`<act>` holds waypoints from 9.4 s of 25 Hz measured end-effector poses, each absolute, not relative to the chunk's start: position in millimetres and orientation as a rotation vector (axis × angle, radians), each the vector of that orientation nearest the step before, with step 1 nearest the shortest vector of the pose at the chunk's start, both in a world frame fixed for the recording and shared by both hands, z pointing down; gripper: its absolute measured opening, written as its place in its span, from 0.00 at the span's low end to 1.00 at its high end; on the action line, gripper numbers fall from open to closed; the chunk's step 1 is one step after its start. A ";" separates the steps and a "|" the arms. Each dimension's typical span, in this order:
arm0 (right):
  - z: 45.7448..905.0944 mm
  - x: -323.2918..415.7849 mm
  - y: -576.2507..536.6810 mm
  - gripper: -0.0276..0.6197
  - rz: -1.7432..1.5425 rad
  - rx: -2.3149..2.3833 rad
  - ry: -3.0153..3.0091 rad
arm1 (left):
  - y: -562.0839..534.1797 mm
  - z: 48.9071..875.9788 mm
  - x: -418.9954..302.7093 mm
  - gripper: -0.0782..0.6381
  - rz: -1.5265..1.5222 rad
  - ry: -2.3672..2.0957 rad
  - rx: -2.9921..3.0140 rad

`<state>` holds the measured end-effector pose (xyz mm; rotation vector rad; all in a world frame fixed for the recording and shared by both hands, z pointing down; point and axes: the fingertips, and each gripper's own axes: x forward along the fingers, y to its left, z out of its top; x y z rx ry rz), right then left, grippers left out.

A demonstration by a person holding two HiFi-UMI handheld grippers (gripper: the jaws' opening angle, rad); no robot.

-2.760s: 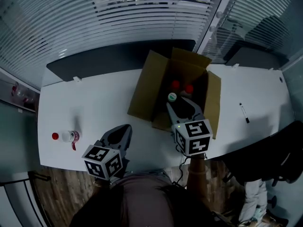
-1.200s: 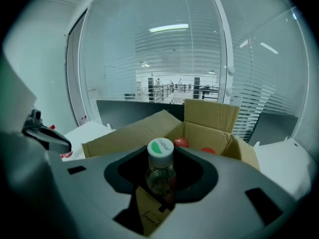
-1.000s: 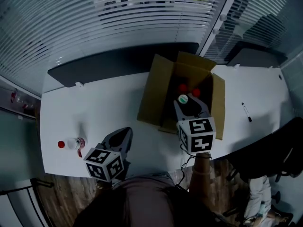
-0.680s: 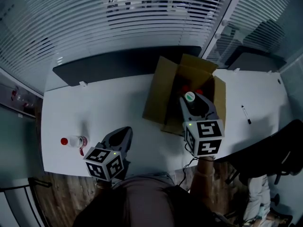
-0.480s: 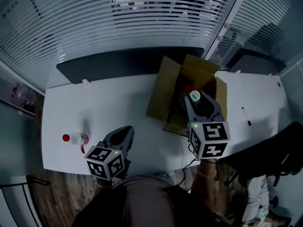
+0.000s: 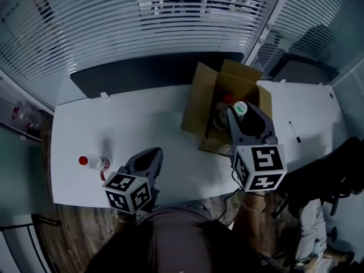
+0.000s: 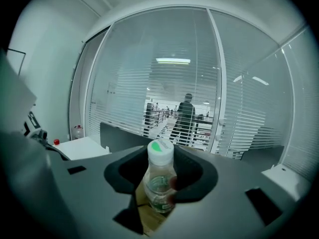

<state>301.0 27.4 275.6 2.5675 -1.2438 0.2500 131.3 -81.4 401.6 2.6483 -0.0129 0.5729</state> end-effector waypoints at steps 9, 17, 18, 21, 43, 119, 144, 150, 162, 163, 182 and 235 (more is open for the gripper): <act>257.9 266.6 35.0 0.31 0.170 2.583 -1.226 | -80.8 400.7 110.2 0.12 0.549 0.019 2.655; 252.7 235.3 43.9 0.31 0.133 2.587 -1.212 | -74.0 403.4 83.8 0.12 0.552 0.033 2.659; 252.6 232.5 45.5 0.31 0.131 2.590 -1.205 | -73.5 404.0 80.1 0.12 0.554 0.033 2.659; 250.7 223.5 49.4 0.31 0.115 2.600 -1.190 | -72.6 405.1 68.4 0.12 0.553 0.031 2.660; 266.7 158.6 60.1 0.31 0.177 2.615 -1.197 | -67.8 402.9 5.5 0.12 0.553 0.027 2.673; 424.8 -8.7 -254.2 0.31 0.371 1.750 -2.068 | -204.0 411.6 -198.3 0.12 0.379 -1.046 2.378; 459.9 -10.1 -252.3 0.31 0.445 1.739 -2.040 | -202.6 412.9 -190.0 0.12 0.396 -0.987 2.412; 455.7 -9.9 -253.1 0.31 0.444 1.753 -2.046 | -202.1 411.6 -188.9 0.12 0.391 -0.974 2.420; 440.4 -9.8 -238.1 0.31 0.423 1.775 -2.058 | -197.6 406.9 -172.4 0.12 0.377 -0.900 2.459; 439.4 -8.4 -235.4 0.31 0.424 1.781 -2.055 | -196.6 406.2 -168.8 0.12 0.376 -0.886 2.466; 421.9 34.1 -182.2 0.19 0.442 1.930 -1.994 | -176.9 401.4 -98.6 0.12 0.396 -0.644 2.551; 395.6 145.3 -23.1 0.10 0.434 2.315 -1.731 | -61.3 400.7 81.6 0.12 0.573 -0.032 2.721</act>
